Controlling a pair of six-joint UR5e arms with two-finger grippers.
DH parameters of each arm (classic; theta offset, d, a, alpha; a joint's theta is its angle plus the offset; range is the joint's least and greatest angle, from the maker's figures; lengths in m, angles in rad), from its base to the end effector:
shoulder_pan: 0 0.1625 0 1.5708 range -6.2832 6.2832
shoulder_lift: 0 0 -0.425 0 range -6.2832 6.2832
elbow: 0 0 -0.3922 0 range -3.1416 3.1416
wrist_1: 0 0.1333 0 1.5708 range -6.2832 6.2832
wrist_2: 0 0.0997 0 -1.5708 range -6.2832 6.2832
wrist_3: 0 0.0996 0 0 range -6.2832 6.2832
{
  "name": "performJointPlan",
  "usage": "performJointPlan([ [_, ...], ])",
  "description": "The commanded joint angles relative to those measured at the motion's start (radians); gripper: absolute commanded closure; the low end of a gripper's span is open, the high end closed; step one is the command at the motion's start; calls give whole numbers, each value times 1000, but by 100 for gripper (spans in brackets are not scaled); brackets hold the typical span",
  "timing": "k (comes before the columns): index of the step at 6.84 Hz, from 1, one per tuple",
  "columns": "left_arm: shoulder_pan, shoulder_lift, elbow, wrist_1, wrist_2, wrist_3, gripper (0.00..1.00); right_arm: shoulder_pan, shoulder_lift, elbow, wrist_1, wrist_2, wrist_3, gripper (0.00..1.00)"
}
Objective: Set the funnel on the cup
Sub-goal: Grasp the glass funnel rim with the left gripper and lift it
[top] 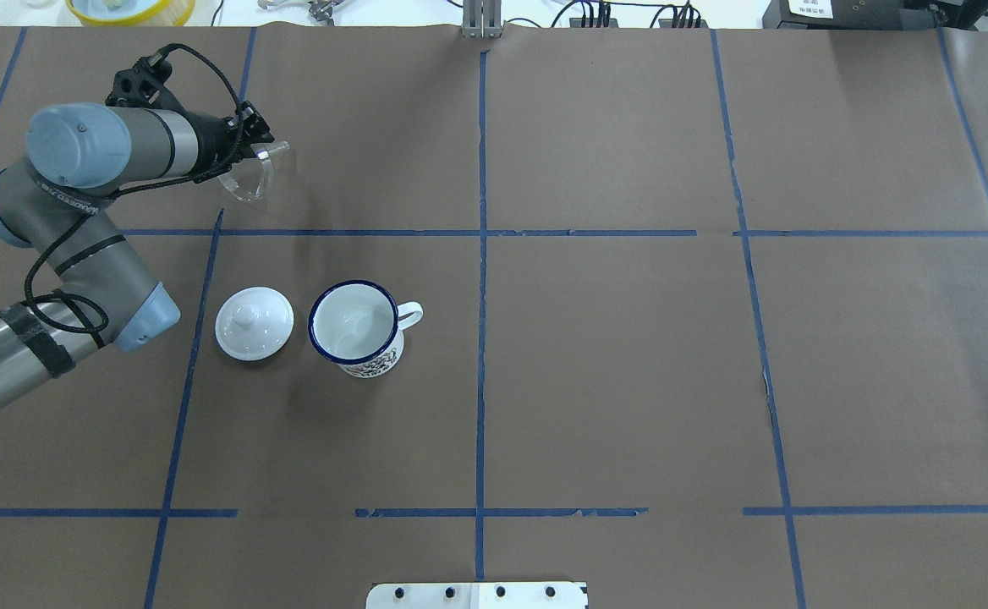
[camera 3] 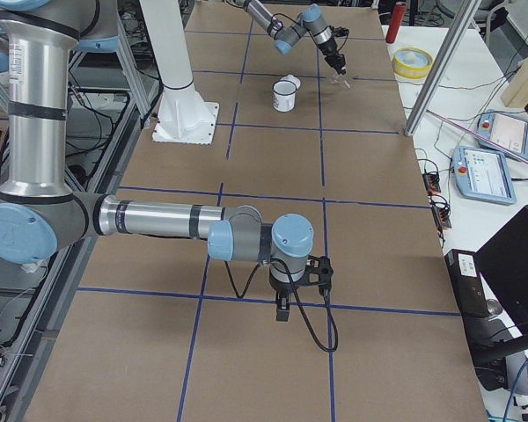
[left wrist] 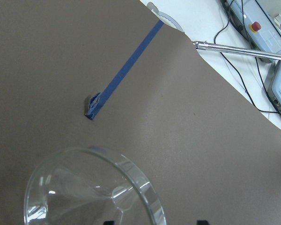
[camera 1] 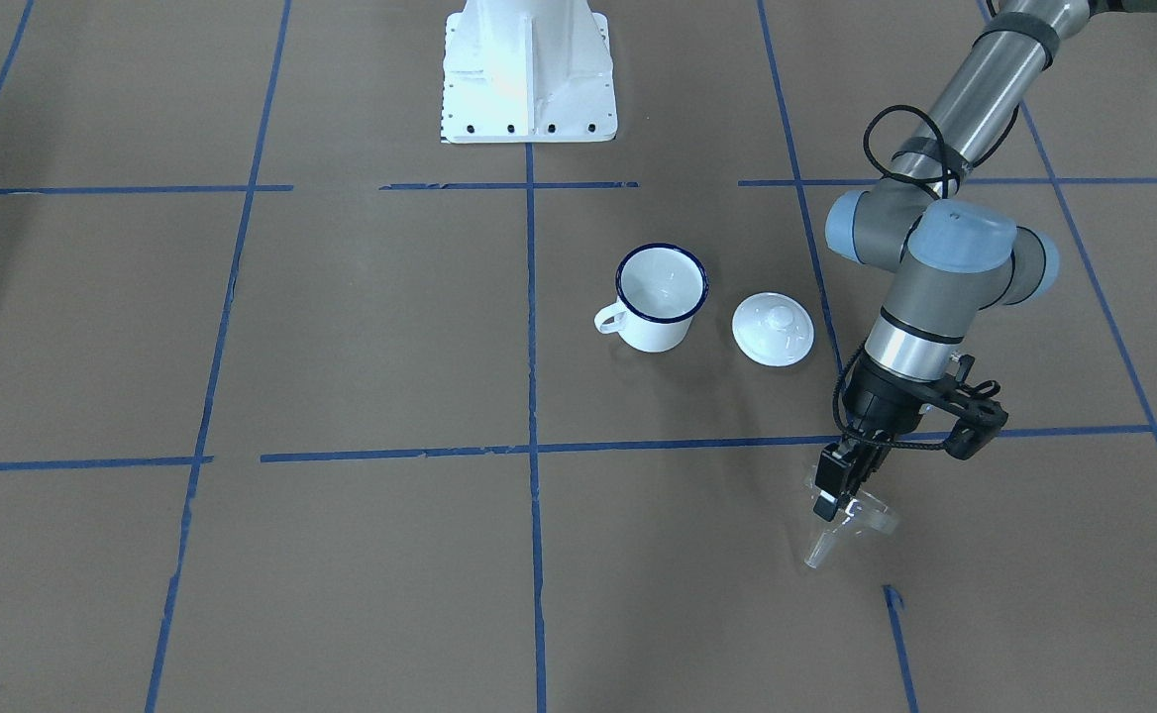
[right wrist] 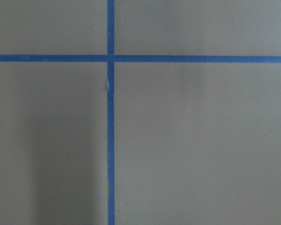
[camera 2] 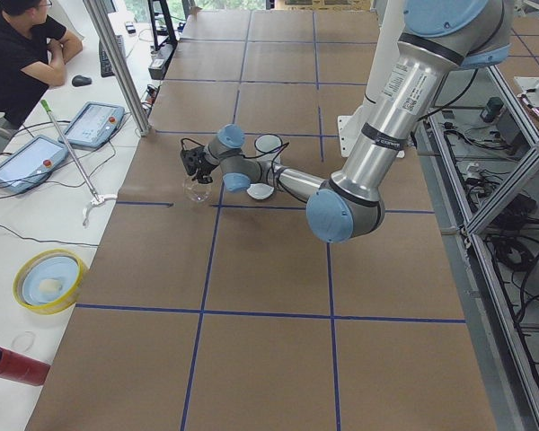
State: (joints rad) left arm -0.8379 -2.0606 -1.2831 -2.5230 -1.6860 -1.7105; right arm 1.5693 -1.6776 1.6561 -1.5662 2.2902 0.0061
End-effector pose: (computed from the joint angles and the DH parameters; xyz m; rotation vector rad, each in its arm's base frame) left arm 0.3878 -0.6129 0.4077 0.3077 1.1532 -0.7969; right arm 0.0670 -0.4453 0.6701 -0.0189 -0.7193 0.0105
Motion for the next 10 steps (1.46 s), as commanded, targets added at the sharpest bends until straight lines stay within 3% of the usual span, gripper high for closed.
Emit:
performJointPlan([
  [1, -9, -4, 2, -8, 0, 0, 100, 0, 1, 1, 0, 0, 0, 0],
  [2, -38, -9, 1, -32, -10, 2, 100, 0, 1, -1, 0, 0, 0, 0],
  [5, -151, -4, -86, -17, -238, 17, 100, 0, 1, 1, 0, 0, 0, 0],
  [6, -173, 13, -170, 63, -335, 52, 100, 0, 1, 1, 0, 0, 0, 0],
  [8, -175, 22, -458, 522, -345, 287, 100, 0, 1, 1, 0, 0, 0, 0],
  [10, -152, -10, -608, 842, -337, 417, 100, 0, -1, 1, 0, 0, 0, 0],
])
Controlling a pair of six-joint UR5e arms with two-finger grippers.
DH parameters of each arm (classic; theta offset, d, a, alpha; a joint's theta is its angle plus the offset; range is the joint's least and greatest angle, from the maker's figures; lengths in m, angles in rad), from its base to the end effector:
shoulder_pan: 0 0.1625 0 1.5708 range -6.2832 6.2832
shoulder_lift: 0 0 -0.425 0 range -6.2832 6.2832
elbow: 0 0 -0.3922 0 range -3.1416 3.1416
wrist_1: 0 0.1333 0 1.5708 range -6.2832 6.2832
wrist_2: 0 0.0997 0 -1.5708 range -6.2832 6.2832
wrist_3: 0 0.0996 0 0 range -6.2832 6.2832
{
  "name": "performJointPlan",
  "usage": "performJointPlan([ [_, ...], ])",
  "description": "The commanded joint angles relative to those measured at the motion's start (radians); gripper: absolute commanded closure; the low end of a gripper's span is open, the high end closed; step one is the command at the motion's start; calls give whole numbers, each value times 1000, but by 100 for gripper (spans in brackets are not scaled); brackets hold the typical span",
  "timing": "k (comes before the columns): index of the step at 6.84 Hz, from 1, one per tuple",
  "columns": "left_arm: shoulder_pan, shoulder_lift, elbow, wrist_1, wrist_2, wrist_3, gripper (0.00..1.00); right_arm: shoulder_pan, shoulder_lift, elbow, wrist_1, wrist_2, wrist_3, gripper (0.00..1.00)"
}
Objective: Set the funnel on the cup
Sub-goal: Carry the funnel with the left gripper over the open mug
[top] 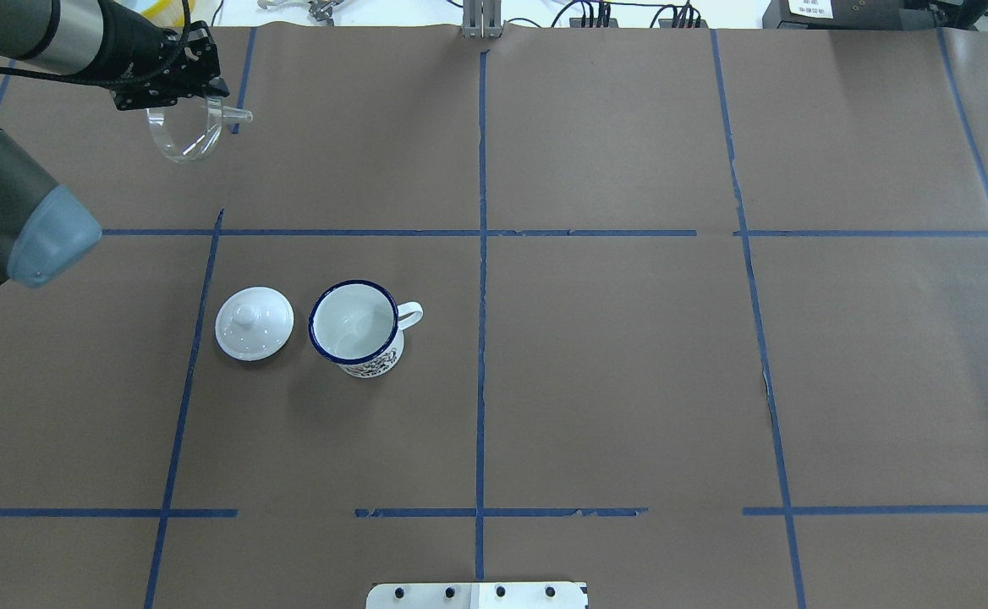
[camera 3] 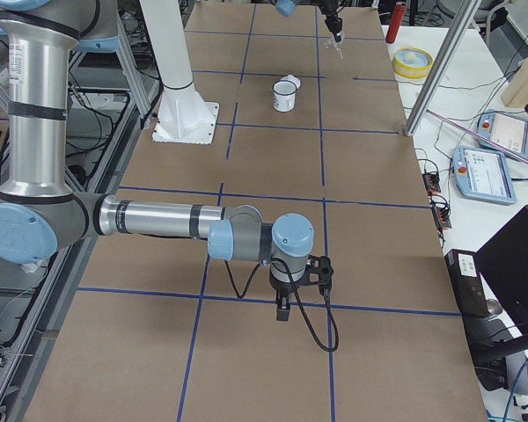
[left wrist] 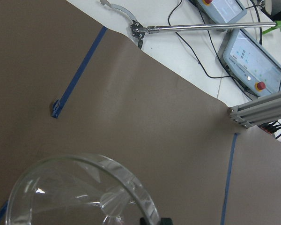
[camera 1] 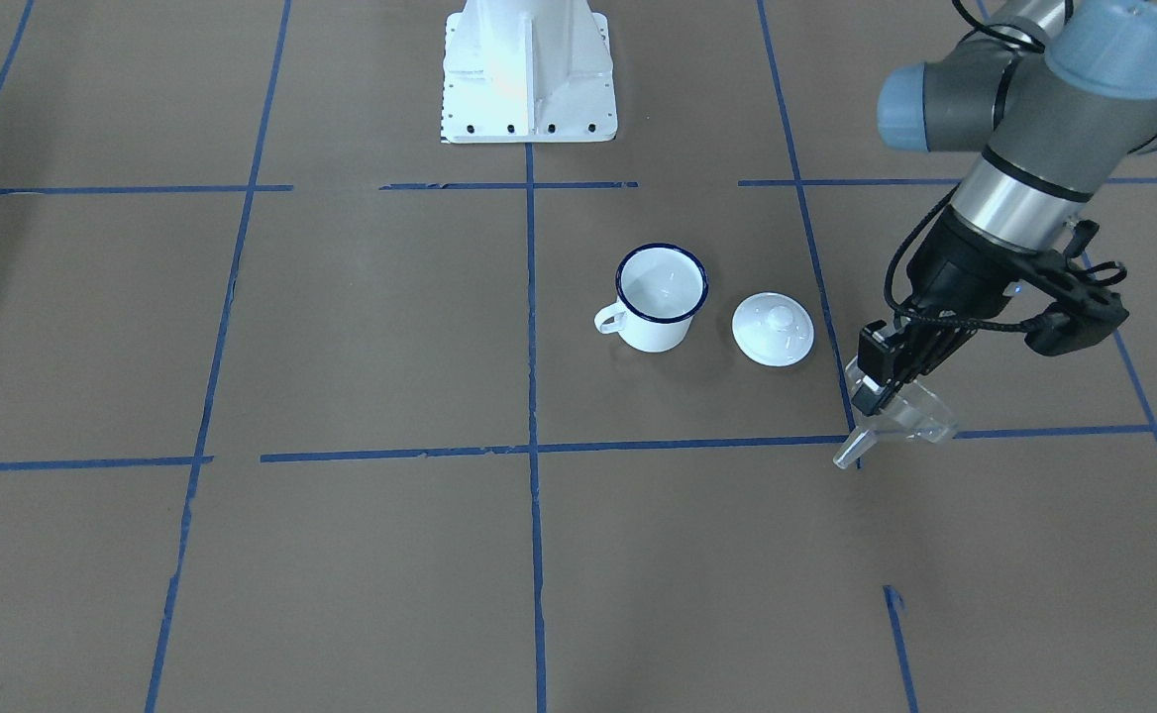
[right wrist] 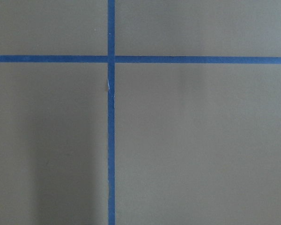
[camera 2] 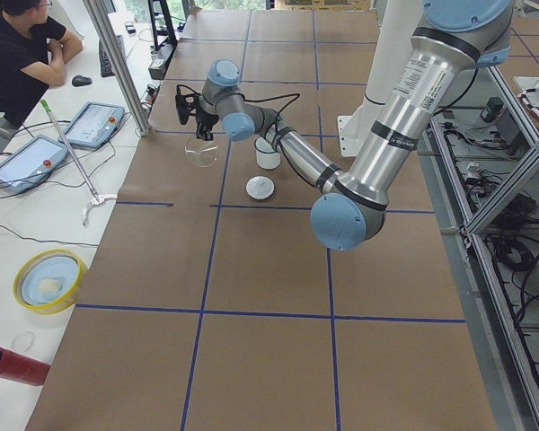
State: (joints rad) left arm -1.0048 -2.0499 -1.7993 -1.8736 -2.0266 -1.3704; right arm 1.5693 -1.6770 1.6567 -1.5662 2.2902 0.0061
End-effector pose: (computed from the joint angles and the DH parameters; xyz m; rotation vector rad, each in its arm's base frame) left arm 0.2584 -0.5736 0.2478 0.2216 1.0629 -0.4950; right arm 0.0670 -0.4457 0.6695 -0.0178 -0.7193 0.0100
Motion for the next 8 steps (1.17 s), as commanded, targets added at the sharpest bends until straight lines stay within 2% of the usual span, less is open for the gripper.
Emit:
performJointPlan([
  [1, 114, -30, -130, 320, 19, 138, 100, 0, -1, 0, 0, 0, 0, 0],
  [3, 254, -111, -138, 515, 138, 162, 100, 0, 0, 0, 0, 0, 0, 0],
  [5, 331, -233, -163, 720, 141, 174, 100, 0, 0, 0, 0, 0, 0, 0],
  [6, 365, -292, -154, 801, 184, 175, 100, 0, -1, 0, 0, 0, 0, 0],
  [7, 391, -333, -129, 848, 230, 175, 100, 0, -1, 0, 0, 0, 0, 0],
  [8, 409, -349, -92, 849, 236, 175, 100, 0, -1, 0, 0, 0, 0, 0],
])
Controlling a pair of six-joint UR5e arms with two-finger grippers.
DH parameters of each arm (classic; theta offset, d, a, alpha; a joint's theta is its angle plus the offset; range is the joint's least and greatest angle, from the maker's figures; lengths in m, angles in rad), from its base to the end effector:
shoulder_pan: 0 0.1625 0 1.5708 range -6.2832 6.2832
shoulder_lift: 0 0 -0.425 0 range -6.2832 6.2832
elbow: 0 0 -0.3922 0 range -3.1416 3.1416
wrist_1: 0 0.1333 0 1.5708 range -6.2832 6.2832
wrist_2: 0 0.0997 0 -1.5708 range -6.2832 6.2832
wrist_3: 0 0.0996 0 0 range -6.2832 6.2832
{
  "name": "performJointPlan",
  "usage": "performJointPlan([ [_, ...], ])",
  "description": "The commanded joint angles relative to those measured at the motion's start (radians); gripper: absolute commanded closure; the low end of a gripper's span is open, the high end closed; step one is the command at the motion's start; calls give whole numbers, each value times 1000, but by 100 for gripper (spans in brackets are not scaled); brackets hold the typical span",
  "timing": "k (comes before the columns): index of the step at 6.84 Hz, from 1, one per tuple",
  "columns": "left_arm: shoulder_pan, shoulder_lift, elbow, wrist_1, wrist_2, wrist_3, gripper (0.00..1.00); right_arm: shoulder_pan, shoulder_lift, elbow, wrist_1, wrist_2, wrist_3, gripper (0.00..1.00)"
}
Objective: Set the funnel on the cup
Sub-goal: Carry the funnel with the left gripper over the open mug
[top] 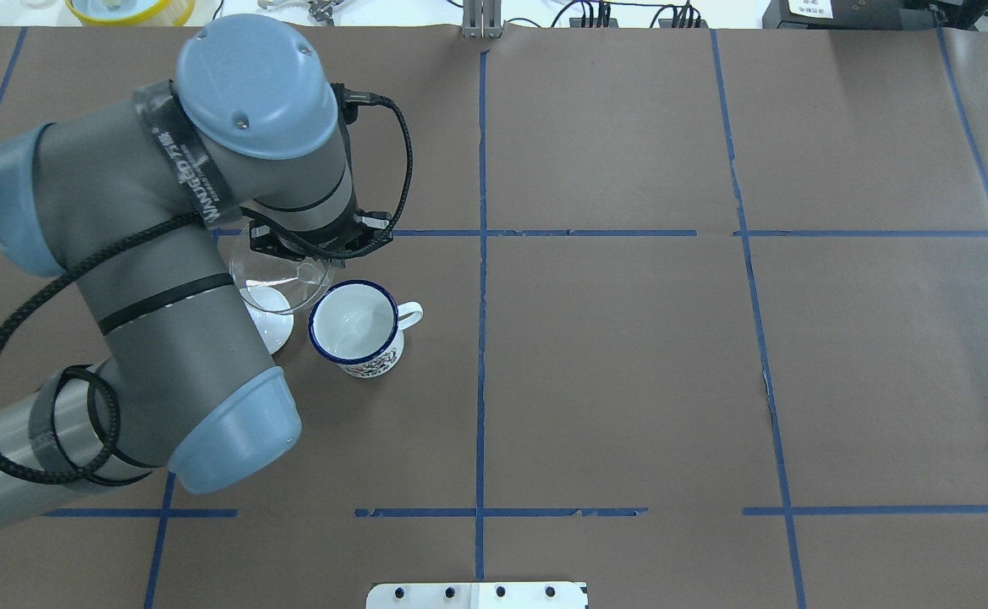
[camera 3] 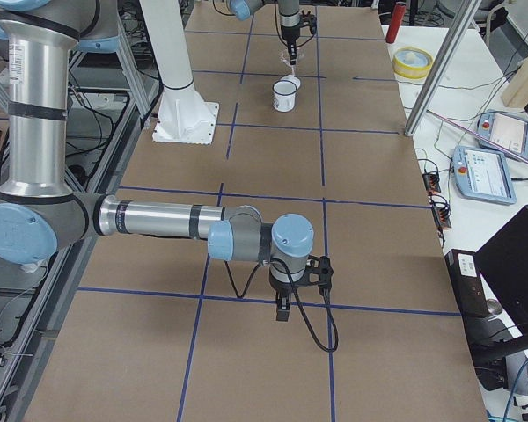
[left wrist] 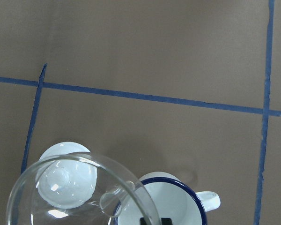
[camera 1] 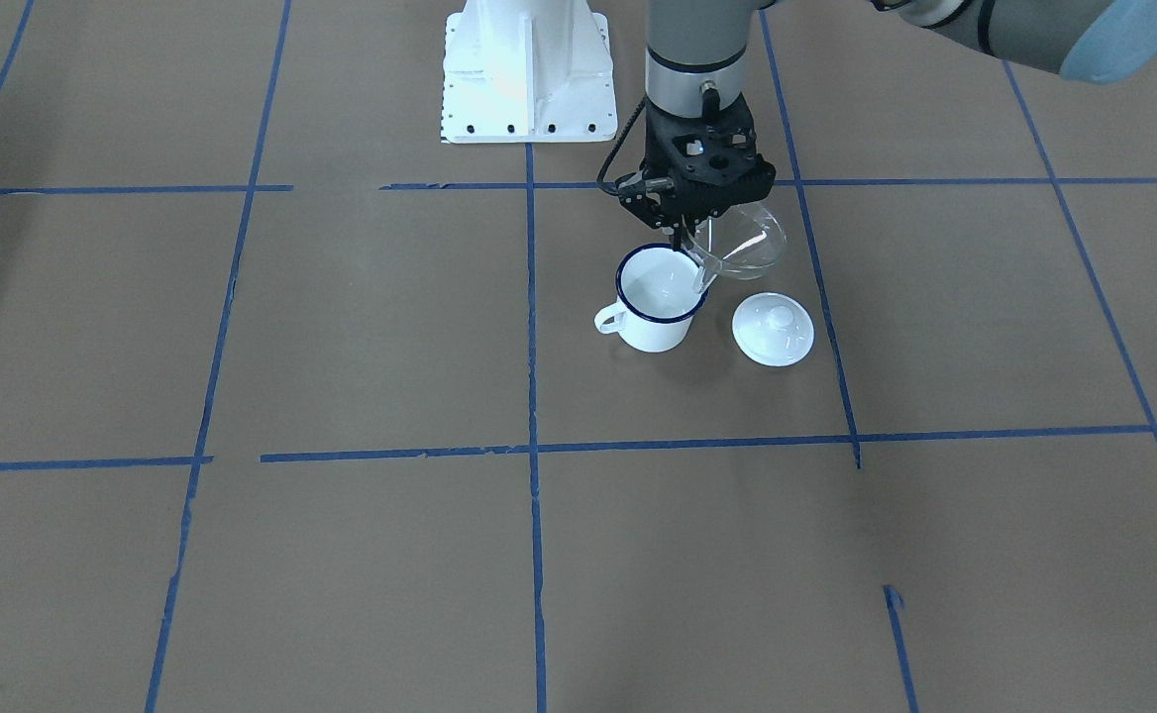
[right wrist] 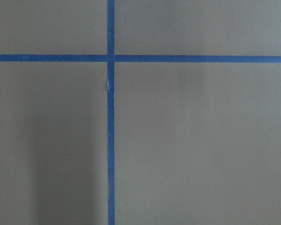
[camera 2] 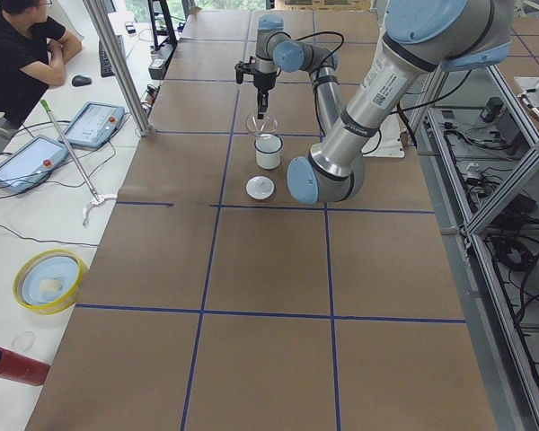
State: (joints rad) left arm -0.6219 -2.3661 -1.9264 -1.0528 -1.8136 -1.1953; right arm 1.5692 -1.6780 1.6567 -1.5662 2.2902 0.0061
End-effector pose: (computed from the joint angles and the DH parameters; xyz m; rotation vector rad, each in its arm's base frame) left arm 0.4247 -0.4390 0.1209 0.0952 0.6658 -0.1602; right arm 0.0670 -0.4452 0.6700 -0.0188 -0.7193 0.0103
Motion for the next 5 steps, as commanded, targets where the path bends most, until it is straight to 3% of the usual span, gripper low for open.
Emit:
performJointPlan([
  [1, 42, -47, 70, 28, 27, 2, 100, 0, 0, 0, 0, 0, 0, 0],
  [3, 94, -53, 118, 20, 88, 2, 100, 0, 0, 0, 0, 0, 0, 0],
  [5, 96, -53, 130, -1, 88, 2, 100, 0, 0, 0, 0, 0, 0, 0],
])
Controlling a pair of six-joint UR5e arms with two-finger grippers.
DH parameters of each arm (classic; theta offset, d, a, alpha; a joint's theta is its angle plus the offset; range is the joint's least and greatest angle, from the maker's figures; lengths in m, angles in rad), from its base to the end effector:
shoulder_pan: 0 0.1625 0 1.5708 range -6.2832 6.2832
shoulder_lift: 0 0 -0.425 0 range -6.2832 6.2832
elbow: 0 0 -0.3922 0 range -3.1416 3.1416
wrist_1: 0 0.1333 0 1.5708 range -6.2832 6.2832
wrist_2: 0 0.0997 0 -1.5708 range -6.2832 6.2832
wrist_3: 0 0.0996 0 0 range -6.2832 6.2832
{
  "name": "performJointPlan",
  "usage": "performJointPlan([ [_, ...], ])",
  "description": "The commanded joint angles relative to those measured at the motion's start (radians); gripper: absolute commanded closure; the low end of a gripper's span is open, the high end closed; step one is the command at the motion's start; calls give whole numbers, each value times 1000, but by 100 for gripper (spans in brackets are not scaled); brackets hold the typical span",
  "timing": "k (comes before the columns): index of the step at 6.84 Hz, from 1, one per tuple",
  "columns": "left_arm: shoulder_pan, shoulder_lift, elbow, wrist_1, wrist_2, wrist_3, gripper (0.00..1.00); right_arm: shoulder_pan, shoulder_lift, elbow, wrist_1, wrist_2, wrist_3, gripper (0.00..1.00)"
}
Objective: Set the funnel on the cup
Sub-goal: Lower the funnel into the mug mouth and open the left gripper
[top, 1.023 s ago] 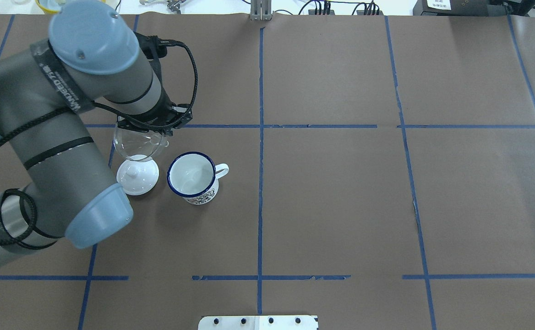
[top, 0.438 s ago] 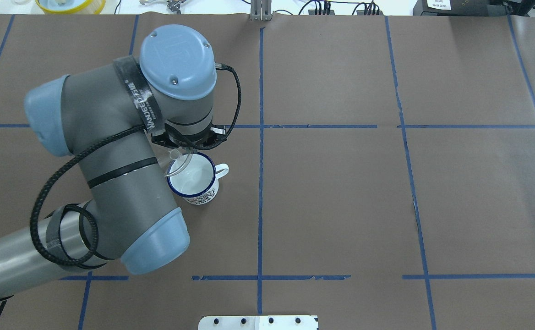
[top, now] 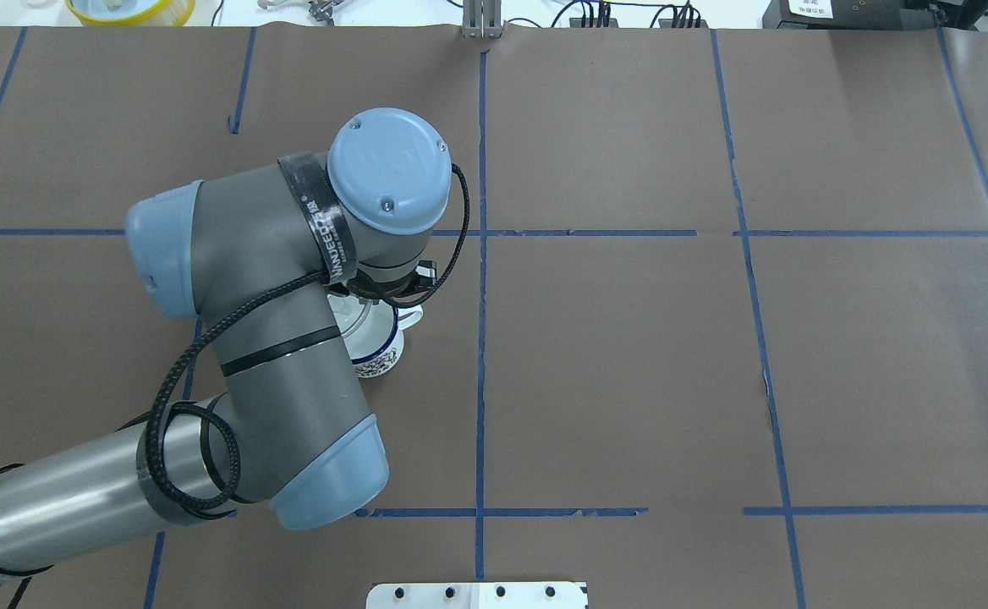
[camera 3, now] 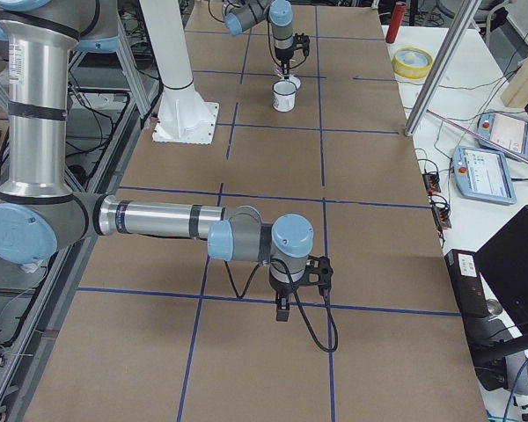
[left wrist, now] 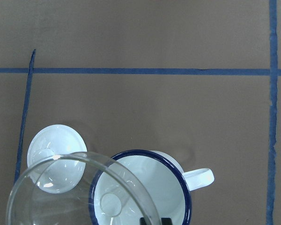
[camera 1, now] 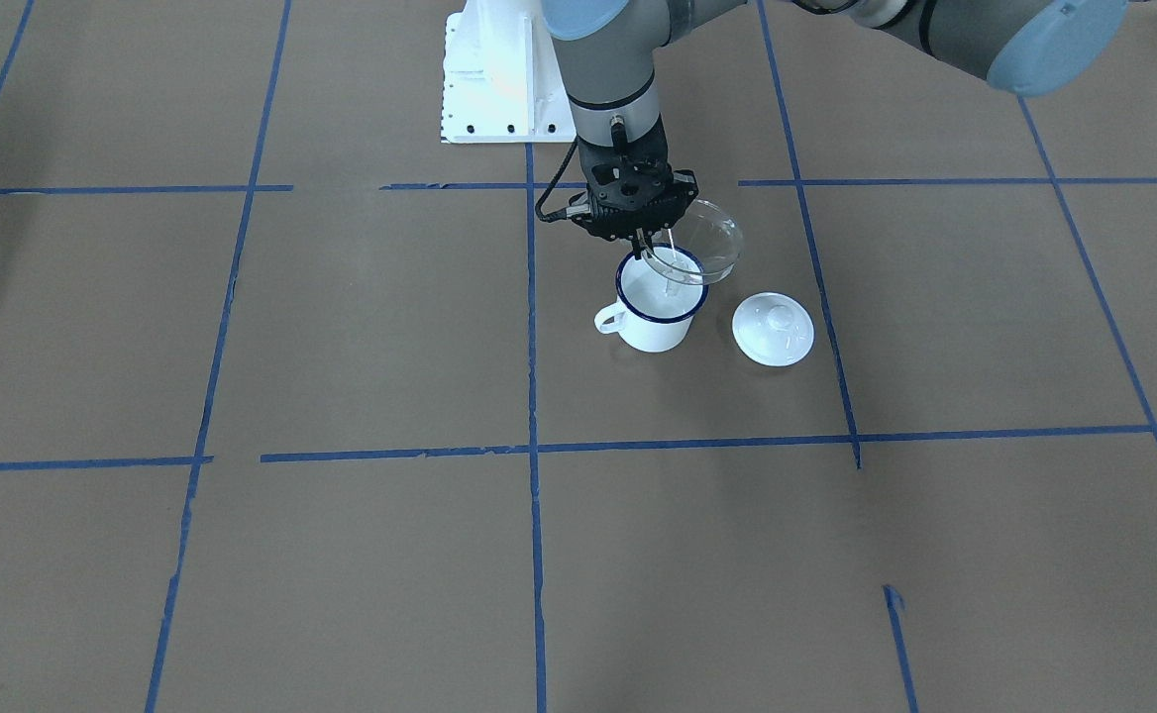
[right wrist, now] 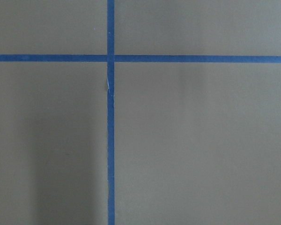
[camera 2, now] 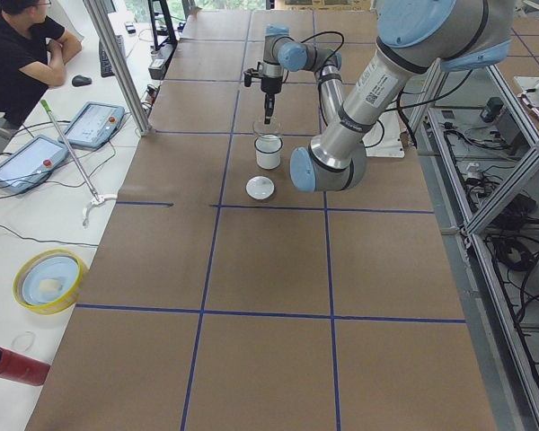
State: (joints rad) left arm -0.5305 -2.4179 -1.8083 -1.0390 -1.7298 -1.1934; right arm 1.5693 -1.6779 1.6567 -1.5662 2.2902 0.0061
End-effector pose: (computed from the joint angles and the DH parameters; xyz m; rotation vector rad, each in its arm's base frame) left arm 0.4910 -0.4243 0.1285 0.1027 0.5639 -0.1049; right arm 0.0670 -0.4452 0.6699 -0.0186 -0.7193 0.0104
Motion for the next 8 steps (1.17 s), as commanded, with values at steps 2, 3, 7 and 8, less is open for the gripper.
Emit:
performJointPlan([
  [2, 4, 2, 17, -54, 4, 0, 72, 0, 0, 0, 0, 0, 0, 0],
  [3, 6, 17, 27, -100, 6, -2, 1, 0, 0, 0, 0, 0, 0, 0],
  [7, 18, 103, -59, -176, 61, -2, 0, 0, 0, 0, 0, 0, 0, 0],
  [8, 11, 137, -106, -240, 61, -3, 0, 0, 0, 0, 0, 0, 0, 0],
])
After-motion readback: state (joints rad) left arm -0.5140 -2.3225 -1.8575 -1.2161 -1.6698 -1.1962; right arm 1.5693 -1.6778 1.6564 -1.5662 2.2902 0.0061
